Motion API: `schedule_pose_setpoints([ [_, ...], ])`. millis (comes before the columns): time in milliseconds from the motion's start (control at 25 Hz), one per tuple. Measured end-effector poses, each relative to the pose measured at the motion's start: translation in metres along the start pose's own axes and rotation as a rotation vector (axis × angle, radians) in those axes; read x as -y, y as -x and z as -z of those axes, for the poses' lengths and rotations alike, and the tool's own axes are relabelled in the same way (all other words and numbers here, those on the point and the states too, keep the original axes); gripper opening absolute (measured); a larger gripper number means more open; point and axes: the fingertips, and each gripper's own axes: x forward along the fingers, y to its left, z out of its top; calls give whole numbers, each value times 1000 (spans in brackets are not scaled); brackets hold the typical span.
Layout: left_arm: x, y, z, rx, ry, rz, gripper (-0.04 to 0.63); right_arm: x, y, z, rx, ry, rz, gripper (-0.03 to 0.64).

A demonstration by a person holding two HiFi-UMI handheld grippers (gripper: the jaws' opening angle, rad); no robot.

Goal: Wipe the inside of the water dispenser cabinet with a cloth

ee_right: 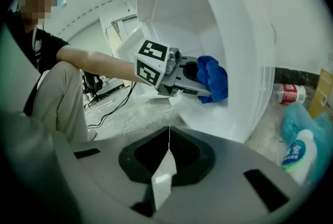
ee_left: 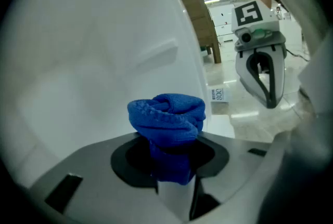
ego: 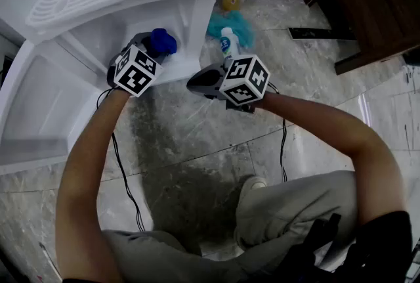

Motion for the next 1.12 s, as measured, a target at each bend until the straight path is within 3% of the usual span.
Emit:
schedule_pose_setpoints([
  [280,-36,-46,-14,-59,-92,-120,147,15,6,12,15,-29,-15,-2],
  [520,-75,-64,-13,-69,-25,-222,147,5,6,18,22,-50,-41,-1],
  [640,-77,-63,-14,-81,-36,-253,147,1,6,21,13,-48,-51,-2],
  [760,-69,-58,-15,-73,-62,-257,147,0,4,22,2,-41,-56,-2],
  [1000,-43,-49,-18,-48,-248,-206,147,-4,-4,14,4,-23,-77,-2],
  [1120,-45,-54,-18,-60,-277,-208,147,-7,-5,19,-6,-28,-87,-2],
])
